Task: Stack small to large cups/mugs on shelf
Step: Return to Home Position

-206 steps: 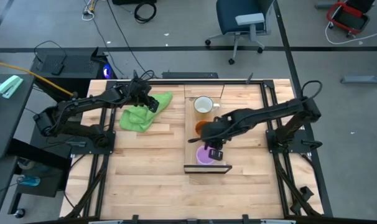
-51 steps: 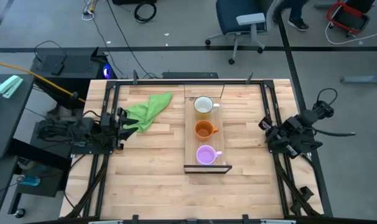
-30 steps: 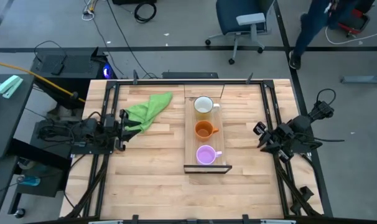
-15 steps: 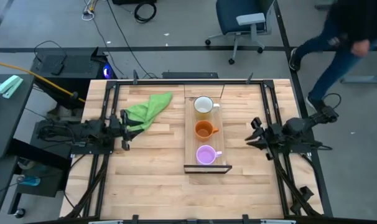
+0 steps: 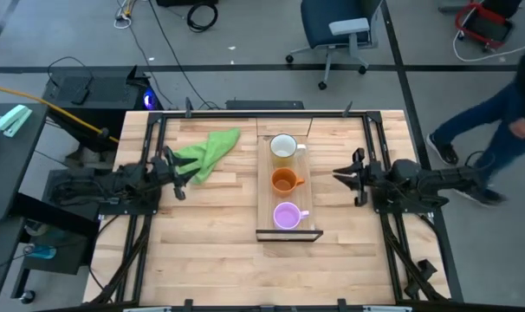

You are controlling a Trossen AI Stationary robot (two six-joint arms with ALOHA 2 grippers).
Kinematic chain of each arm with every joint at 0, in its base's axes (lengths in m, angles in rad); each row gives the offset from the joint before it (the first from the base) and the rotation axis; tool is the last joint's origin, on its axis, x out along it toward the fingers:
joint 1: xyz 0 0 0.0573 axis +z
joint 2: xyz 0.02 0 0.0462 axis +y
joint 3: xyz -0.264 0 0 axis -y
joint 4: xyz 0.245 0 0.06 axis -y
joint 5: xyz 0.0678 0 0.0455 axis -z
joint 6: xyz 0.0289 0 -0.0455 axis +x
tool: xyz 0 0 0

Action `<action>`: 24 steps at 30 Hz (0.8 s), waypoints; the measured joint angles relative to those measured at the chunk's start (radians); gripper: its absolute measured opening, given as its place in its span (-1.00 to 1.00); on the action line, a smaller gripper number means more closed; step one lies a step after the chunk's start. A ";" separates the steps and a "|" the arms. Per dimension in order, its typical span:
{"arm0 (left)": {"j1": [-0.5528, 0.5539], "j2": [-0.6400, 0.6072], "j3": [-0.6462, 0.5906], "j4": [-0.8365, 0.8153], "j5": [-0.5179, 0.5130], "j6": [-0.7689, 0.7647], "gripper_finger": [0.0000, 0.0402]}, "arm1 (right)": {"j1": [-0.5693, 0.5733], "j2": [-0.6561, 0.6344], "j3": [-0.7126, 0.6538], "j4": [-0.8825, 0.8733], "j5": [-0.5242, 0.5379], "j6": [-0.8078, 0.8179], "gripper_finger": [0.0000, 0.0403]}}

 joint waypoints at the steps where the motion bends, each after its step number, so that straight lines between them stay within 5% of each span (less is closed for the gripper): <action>1: 0.012 0.000 0.000 0.000 0.000 0.008 -0.19 | -0.020 0.000 0.000 0.000 0.000 0.000 -0.62; 10: 0.071 0.000 0.000 -0.002 -0.002 0.096 -0.19 | -0.132 0.005 0.000 -0.093 0.000 -0.010 -0.62; 24: 0.071 0.000 -0.002 0.032 -0.010 0.141 -0.19 | -0.150 0.010 0.000 -0.089 -0.001 0.016 -0.62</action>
